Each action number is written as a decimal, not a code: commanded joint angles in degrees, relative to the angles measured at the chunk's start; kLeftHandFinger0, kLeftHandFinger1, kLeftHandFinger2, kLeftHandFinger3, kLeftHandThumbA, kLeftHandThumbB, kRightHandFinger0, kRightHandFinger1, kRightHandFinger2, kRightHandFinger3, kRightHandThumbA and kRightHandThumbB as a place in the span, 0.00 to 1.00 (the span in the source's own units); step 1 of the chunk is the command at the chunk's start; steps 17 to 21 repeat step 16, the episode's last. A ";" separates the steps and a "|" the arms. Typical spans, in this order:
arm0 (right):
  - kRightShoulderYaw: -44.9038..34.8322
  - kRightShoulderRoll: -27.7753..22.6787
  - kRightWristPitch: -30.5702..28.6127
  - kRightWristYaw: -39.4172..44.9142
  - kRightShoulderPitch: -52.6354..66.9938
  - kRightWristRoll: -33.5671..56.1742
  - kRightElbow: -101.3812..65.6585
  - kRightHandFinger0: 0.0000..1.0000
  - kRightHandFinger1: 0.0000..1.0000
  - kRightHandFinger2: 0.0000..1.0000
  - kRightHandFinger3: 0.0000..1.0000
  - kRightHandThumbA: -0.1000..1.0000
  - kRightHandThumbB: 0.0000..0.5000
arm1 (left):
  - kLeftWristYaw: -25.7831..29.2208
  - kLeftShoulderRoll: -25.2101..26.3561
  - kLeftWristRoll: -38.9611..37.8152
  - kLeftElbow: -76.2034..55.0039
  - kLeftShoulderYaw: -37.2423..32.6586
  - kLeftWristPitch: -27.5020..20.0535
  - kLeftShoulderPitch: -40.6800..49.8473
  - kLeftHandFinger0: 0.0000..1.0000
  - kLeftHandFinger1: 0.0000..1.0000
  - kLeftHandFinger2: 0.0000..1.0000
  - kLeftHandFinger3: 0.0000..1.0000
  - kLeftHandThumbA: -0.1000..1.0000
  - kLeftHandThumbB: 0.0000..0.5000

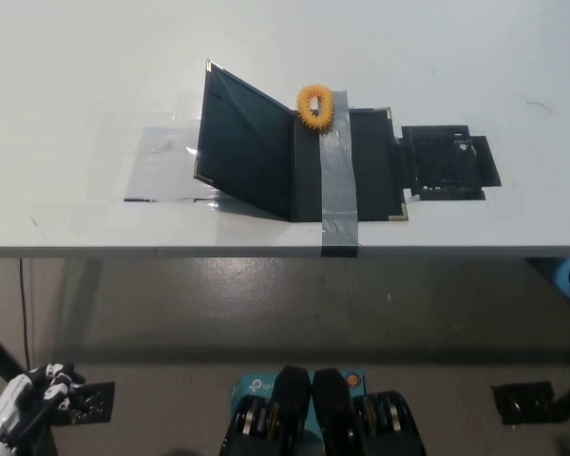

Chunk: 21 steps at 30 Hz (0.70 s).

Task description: The robot uses its right hand to push the cover of the diary kept in the middle of the desk towards the left to open it

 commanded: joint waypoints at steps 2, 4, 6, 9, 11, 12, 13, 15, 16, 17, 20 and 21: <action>1.28 -1.69 -5.00 -3.22 -1.85 -0.87 0.77 0.02 0.13 0.36 0.53 0.91 0.85 | 0.44 -0.24 -1.36 -0.51 1.63 -1.85 -0.39 0.44 0.49 0.24 0.34 0.51 1.00; 1.28 -1.60 -4.57 -4.95 -1.93 -0.92 0.73 0.00 0.11 0.34 0.52 0.90 0.86 | 0.60 -0.33 -1.10 -0.75 1.76 -1.63 -0.31 0.46 0.50 0.25 0.33 0.51 1.00; 1.29 -1.50 -4.70 -6.14 -1.95 -0.95 0.72 0.00 0.09 0.32 0.48 0.90 0.84 | 0.25 -0.21 -0.92 -0.59 1.72 -1.96 -0.29 0.48 0.52 0.27 0.36 0.52 1.00; 2.20 -1.73 -4.82 -6.91 -2.38 -1.48 1.06 0.00 0.08 0.31 0.47 0.90 0.83 | 0.74 -0.29 -1.05 -1.41 2.27 -1.32 0.27 0.50 0.52 0.27 0.36 0.51 1.00; 2.64 -1.59 -4.63 -8.04 -2.35 -1.99 0.37 0.00 0.08 0.29 0.46 0.89 0.82 | 0.61 -0.36 -1.38 -1.47 2.51 -1.11 0.24 0.49 0.52 0.27 0.36 0.50 1.00; 2.87 -1.64 -4.61 -8.07 -2.26 -1.87 0.21 0.00 0.08 0.28 0.46 0.89 0.78 | 0.66 -0.42 -1.40 -1.47 2.59 -1.05 0.23 0.49 0.52 0.27 0.36 0.50 1.00; 3.09 -1.80 -4.64 -8.05 -2.20 -1.84 0.32 0.01 0.09 0.29 0.47 0.89 0.74 | 0.77 -0.42 -1.21 -1.65 2.57 -1.07 0.28 0.49 0.53 0.27 0.36 0.50 1.00; 3.18 -1.49 -4.57 -9.58 -2.18 -2.25 -0.04 0.00 0.08 0.27 0.45 0.86 0.75 | 0.58 -0.20 -1.10 -1.67 2.56 -1.32 0.27 0.49 0.52 0.27 0.36 0.51 1.00; 3.18 -1.49 -4.57 -9.58 -2.18 -2.25 -0.04 0.00 0.08 0.27 0.45 0.86 0.75 | 0.58 -0.20 -1.10 -1.67 2.56 -1.32 0.27 0.49 0.52 0.27 0.36 0.51 1.00; 3.18 -1.49 -4.57 -9.58 -2.18 -2.25 -0.04 0.00 0.08 0.27 0.45 0.86 0.75 | 0.58 -0.20 -1.10 -1.67 2.56 -1.32 0.27 0.49 0.52 0.27 0.36 0.51 1.00; 3.18 -1.49 -4.57 -9.58 -2.18 -2.25 -0.04 0.00 0.08 0.27 0.45 0.86 0.75 | 0.58 -0.20 -1.10 -1.67 2.56 -1.32 0.27 0.49 0.52 0.27 0.36 0.51 1.00; 3.18 -1.49 -4.57 -9.58 -2.18 -2.25 -0.04 0.00 0.08 0.27 0.45 0.86 0.75 | 0.58 -0.20 -1.10 -1.67 2.56 -1.32 0.27 0.49 0.52 0.27 0.36 0.51 1.00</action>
